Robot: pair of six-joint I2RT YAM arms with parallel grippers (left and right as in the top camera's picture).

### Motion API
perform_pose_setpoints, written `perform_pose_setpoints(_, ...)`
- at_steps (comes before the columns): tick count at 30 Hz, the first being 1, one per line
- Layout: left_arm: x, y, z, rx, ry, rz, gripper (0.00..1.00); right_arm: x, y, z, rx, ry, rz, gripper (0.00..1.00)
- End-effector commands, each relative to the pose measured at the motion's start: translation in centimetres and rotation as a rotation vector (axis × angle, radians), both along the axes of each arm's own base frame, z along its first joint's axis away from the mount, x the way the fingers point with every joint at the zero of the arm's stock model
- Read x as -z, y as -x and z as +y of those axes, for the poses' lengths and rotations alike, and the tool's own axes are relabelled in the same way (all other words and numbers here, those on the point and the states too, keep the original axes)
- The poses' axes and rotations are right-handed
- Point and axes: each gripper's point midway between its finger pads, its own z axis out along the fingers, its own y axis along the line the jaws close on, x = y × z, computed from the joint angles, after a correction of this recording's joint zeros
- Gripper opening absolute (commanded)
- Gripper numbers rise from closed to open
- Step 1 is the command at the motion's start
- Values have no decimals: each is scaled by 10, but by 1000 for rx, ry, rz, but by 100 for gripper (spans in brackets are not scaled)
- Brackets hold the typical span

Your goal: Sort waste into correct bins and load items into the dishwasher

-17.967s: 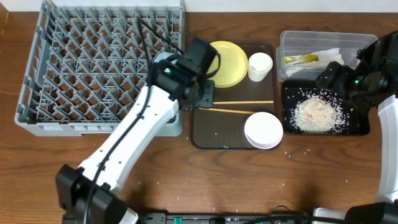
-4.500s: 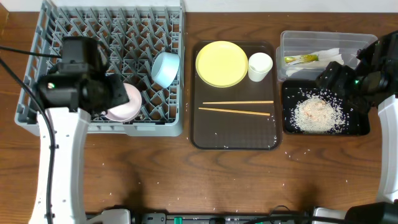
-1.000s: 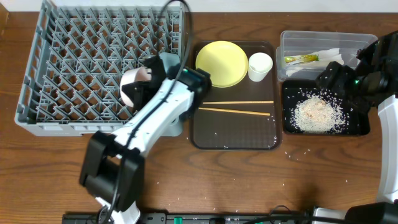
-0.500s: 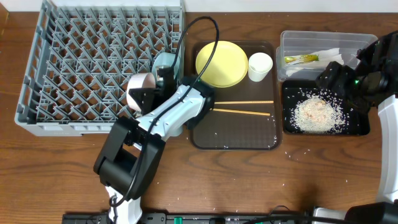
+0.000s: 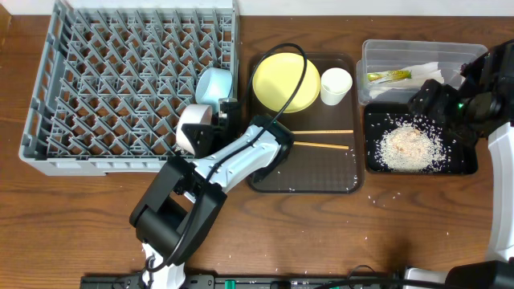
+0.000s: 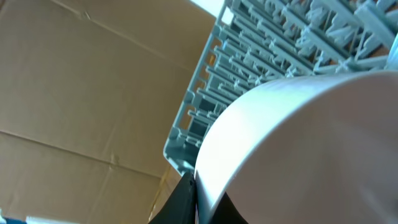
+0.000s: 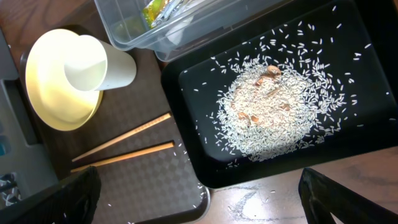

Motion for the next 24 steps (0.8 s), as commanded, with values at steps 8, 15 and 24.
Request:
perform_pose_setpoints(8,17,13,0,-70,76,66,44,-7,-1,0,-3,1,-20,99)
perform_pose_setpoints(15,25,18,-5,-133,176,87,60,-7,-1,0,-3,1,-20,99)
perform_pose_setpoints(24,25,11,-22,-169,317,52,78,-7,-1,0,-3,1,-19,99)
